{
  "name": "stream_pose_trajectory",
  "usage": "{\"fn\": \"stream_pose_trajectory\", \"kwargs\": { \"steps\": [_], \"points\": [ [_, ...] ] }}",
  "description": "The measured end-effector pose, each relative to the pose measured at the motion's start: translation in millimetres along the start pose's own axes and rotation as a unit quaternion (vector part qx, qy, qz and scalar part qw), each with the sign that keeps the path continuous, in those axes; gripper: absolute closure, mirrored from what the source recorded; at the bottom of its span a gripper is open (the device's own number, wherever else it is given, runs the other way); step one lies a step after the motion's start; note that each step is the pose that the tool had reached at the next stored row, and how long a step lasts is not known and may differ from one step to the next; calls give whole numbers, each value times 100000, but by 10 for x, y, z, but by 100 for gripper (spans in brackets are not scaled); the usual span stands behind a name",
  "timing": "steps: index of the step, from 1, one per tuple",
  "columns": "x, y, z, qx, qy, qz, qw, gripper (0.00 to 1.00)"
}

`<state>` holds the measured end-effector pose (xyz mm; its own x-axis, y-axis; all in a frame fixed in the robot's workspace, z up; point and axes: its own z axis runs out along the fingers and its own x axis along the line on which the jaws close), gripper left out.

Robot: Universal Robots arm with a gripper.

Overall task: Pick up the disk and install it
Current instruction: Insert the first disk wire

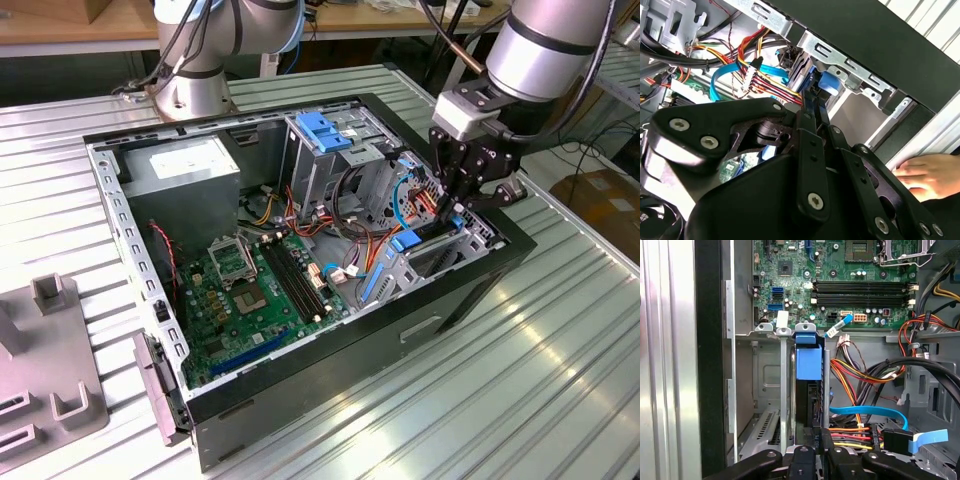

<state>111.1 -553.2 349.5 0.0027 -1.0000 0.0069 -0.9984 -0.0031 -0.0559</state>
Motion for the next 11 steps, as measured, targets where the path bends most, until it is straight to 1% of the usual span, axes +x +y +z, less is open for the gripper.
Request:
{"fn": "stream_pose_trajectory", "kwargs": {
  "steps": [11],
  "points": [
    [2,2,32,-1,8,13,100000,84]
  ]
}}
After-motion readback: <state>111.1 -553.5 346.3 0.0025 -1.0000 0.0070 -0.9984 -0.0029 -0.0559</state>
